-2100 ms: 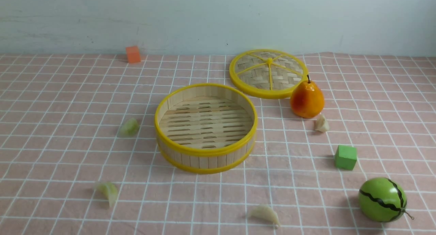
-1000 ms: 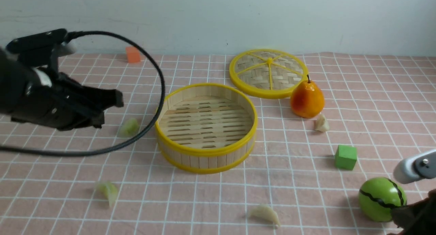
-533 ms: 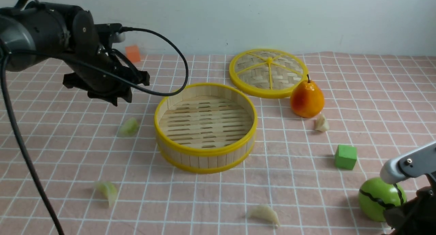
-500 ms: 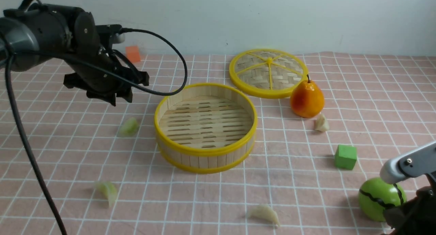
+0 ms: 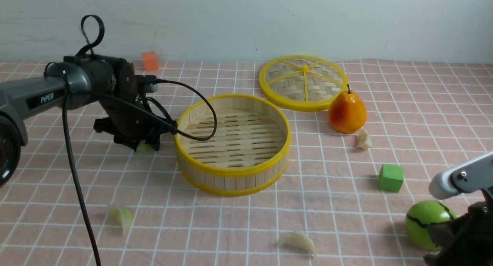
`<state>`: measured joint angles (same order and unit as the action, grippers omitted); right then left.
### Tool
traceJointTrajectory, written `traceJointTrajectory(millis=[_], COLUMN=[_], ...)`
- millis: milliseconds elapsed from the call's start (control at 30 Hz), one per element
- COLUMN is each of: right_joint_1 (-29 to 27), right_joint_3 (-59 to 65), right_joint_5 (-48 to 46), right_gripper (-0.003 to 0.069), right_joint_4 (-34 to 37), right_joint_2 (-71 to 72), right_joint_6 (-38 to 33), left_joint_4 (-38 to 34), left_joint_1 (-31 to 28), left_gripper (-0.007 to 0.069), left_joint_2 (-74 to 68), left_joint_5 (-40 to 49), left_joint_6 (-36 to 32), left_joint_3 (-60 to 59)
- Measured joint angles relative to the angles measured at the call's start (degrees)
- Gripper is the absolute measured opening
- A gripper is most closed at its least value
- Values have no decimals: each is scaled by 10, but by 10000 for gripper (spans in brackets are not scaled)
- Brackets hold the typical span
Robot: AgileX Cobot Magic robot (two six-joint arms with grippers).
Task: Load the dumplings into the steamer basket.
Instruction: Use the left arm to grab a dumpling, then use the left arm to put the dumpling into the steamer, then use the left arm to grab a dumpling
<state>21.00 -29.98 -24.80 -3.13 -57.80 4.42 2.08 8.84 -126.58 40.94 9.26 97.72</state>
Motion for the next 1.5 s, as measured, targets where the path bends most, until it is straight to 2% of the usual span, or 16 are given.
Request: traceJointTrajectory(millis=[200, 333, 533, 667, 867, 933, 967, 1033, 1100, 1167, 1200, 1267, 1333, 1400, 1500], right_joint_1=[0, 0, 0, 0, 0, 0, 0, 0, 0, 0, 0, 0, 0, 0, 0], right_joint_3=[0, 0, 0, 0, 0, 0, 0, 0, 0, 0, 0, 0, 0, 0, 0], right_joint_5=[1, 5, 11, 13, 13, 13, 13, 13, 12, 9, 9, 8, 7, 7, 9], right_gripper=[-13, -10, -6, -4, 0, 0, 0, 1, 2, 2, 2, 3, 5, 6, 8], right_joint_4=[0, 0, 0, 0, 1, 3, 3, 5, 7, 9, 9, 13, 14, 16, 24], right_joint_2=[0, 0, 0, 0, 0, 0, 0, 0, 0, 0, 0, 0, 0, 0, 0], right_joint_6=[0, 0, -1, -1, -1, -1, -1, -1, -1, -1, -1, -1, -1, 0, 0], left_joint_4=[-8, -56, -118, -110, -81, -81, -81, -81, -72, -52, -47, -21, -3, 5, 11], left_joint_1=[0, 10, 88, 120, 119, 119, 119, 119, 119, 119, 119, 120, 120, 120, 120], left_gripper=[290, 290, 290, 290, 294, 323, 377, 447, 483, 491, 490, 476, 457, 440, 424], left_joint_2=[11, 77, 121, 72, 15, 14, 14, 27, 59, 107, 113, 205, 258, 308, 354], left_joint_5=[7, 5, -39, -92, -132, -137, -135, -93, -14, 72, 80, 183, 238, 264, 217], left_joint_6=[-1, -2, -27, -24, 11, 17, 22, 27, 34, 39, 40, 46, 49, 58, 91], left_joint_3=[0, -1, 4, 4, 0, 0, 0, 4, 15, 27, 29, 32, 13, -42, -152])
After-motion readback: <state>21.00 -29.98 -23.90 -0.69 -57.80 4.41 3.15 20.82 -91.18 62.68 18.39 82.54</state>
